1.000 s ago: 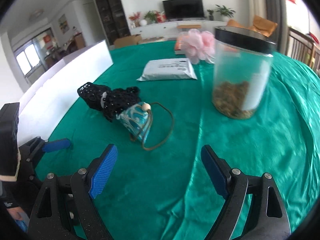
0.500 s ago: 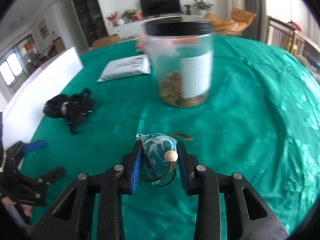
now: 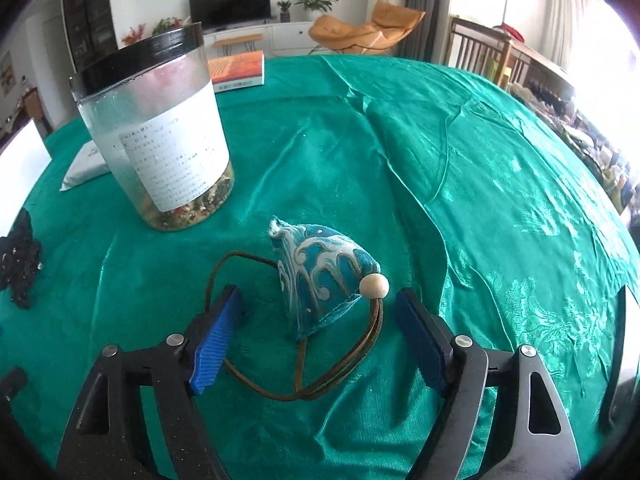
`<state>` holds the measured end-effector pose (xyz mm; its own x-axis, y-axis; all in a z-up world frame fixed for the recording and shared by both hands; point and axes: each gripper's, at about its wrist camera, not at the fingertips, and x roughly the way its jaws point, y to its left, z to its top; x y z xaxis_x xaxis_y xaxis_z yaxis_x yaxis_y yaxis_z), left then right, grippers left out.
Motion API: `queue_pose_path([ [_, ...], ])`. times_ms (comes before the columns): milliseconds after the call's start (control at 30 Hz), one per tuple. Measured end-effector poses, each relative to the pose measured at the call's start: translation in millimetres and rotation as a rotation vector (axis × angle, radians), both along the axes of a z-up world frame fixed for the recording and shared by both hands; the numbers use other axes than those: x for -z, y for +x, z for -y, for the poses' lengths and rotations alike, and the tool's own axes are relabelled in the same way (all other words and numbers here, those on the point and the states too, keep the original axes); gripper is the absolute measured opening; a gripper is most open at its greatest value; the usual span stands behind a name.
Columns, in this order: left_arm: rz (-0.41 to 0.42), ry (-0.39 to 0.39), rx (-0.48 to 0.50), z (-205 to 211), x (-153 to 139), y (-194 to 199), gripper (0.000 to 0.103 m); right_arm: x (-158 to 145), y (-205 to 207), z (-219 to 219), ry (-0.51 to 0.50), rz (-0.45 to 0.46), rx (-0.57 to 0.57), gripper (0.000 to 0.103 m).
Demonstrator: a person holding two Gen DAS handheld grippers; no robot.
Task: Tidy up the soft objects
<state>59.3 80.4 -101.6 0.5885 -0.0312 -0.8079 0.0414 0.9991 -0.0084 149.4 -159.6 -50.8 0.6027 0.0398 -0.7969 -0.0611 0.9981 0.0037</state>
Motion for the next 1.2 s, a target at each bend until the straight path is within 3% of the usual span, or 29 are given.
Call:
queue_pose_path([
  [1200,0.0,0.0,0.0,-0.5,0.0,-0.3,0.103,0.2,-3.9,1.4,0.009,-0.001,0.008,0.088],
])
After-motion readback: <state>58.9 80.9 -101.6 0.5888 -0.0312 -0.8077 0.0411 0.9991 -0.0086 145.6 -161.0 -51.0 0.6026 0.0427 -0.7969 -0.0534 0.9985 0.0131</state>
